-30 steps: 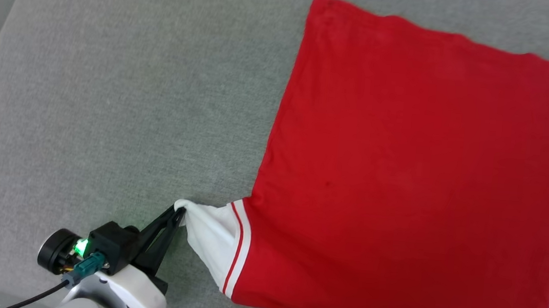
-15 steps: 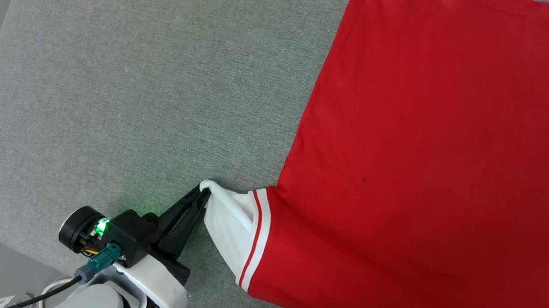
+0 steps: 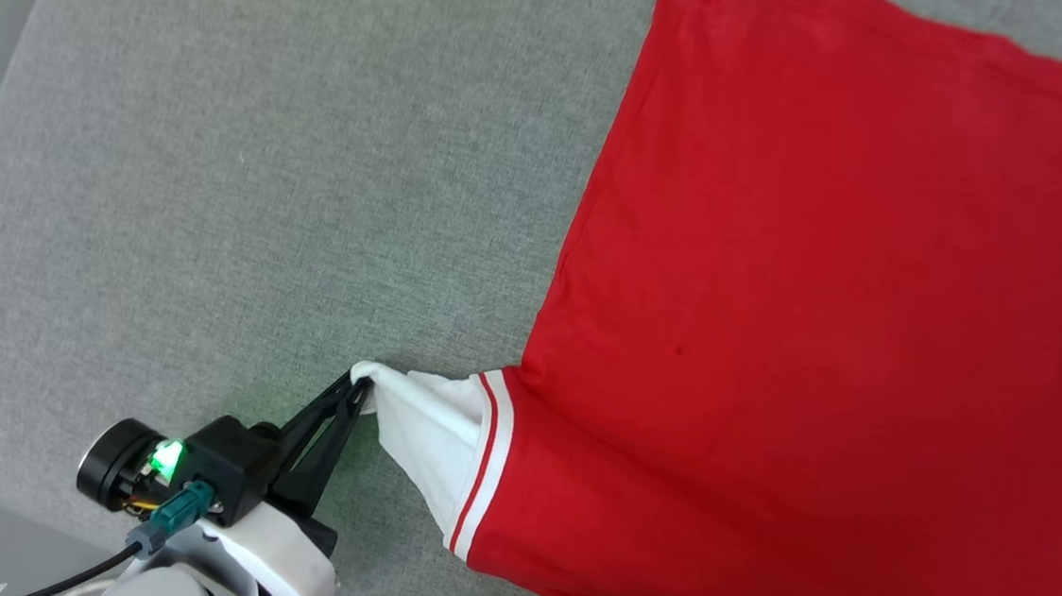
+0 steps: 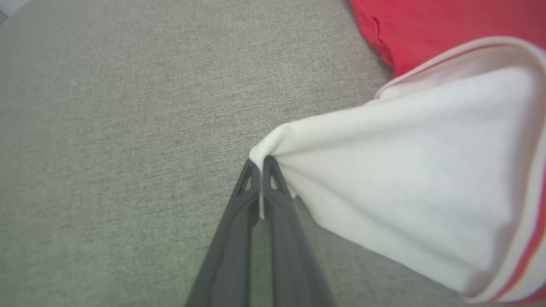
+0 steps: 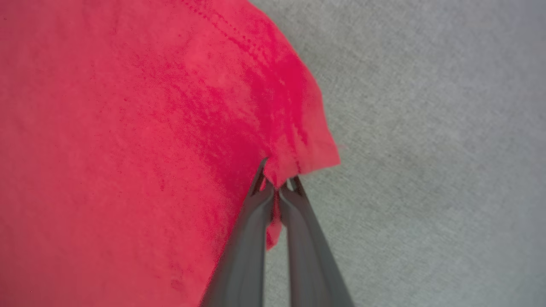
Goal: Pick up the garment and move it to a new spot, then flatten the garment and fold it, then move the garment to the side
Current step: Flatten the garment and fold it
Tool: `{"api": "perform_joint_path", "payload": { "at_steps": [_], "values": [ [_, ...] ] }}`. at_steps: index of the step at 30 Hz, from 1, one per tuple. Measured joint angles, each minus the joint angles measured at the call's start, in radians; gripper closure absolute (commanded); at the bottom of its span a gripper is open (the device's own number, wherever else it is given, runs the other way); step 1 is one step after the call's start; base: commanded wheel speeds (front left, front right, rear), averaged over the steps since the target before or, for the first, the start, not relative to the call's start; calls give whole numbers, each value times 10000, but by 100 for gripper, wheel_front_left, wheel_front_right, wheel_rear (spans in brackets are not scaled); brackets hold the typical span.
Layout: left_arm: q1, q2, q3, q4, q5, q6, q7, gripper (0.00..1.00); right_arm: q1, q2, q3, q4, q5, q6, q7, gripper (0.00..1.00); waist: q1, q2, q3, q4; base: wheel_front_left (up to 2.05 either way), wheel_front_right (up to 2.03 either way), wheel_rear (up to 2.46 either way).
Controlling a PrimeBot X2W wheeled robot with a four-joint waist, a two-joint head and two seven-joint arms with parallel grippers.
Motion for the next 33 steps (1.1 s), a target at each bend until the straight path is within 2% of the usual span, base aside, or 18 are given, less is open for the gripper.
{"api": "perform_joint_path", "payload": {
  "at_steps": [6,11,16,21,27,33],
  "values": [
    [381,205,27,-105,-174,261,130,100,330,-196,357,-378,585,0,-920,100,-1,0,-872,-339,0,0,0],
    [890,483,115,-280,-414,489,217,100,1376,-867,554,-1126,1361,0,-1726,100,-1,0,-1708,-699,0,0,0],
    [1328,727,132,-460,-608,663,303,100,3540,-1724,-25,-1712,2090,0,-2692,100,-2,0,-2448,-1099,0,0,0],
    [1642,938,176,-591,-719,803,316,100,6571,-2169,-832,-1858,2529,0,-3488,100,-3,0,-2903,-1580,0,0,0],
    [1758,1020,88,-617,-757,821,397,100,10224,-1894,-1511,-1758,2614,0,-4489,100,-3,0,-3176,-1982,0,0,0],
    [1788,1081,63,-646,-775,853,451,100,12879,-995,-1858,-1795,2625,0,-5187,100,-3,0,-3192,-2160,0,0,0]
  ]
}}
